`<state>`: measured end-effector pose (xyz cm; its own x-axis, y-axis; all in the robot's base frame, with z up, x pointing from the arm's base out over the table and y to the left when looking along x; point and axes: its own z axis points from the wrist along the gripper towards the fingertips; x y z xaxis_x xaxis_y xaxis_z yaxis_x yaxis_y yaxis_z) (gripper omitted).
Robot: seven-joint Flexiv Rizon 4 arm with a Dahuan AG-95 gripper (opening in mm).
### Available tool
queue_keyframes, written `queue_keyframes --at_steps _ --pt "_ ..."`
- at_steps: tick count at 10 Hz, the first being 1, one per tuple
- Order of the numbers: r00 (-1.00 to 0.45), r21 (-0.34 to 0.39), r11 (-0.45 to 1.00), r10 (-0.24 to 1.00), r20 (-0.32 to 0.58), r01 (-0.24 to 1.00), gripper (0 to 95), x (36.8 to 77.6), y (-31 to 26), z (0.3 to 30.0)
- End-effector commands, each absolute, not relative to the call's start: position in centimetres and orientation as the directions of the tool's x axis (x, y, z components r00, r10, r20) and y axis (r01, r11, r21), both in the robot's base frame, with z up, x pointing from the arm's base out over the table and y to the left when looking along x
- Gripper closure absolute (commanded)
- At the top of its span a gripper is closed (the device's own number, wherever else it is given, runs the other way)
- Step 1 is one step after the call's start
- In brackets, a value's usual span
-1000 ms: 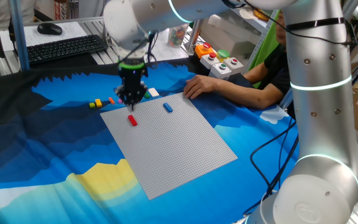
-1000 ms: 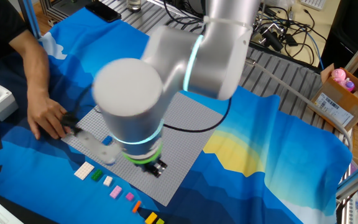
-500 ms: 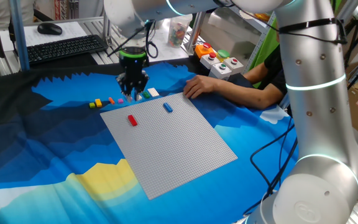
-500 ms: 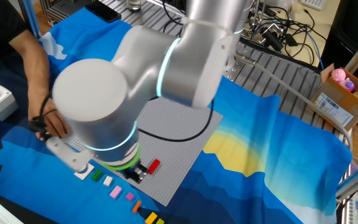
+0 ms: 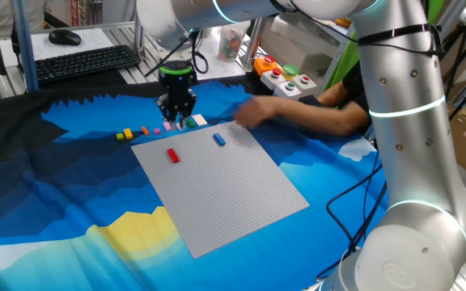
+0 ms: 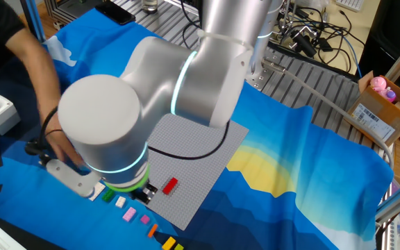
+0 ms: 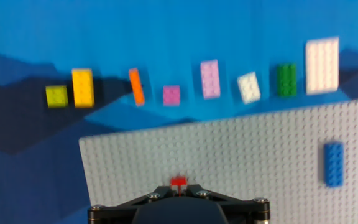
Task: Stack small Lego blocks one on top of the other
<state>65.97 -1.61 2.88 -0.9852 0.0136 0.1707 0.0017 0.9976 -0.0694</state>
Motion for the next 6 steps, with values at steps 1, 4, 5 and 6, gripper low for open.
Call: queue_keyframes --at_steps 1,4,5,6 --pt "-0.984 -0.064 0.998 0.001 0.178 -0.010 57.0 66.21 -2.25 2.71" --pt "-0.983 -0.061 0.998 0.003 0.186 -0.008 57.0 66.15 -2.44 2.65" --pt "-0.982 -0.061 0.998 0.007 0.190 -0.004 57.0 65.80 -2.34 2.81" --pt "-0.981 -0.059 0.998 0.010 0.194 -0.002 57.0 65.55 -2.26 2.97"
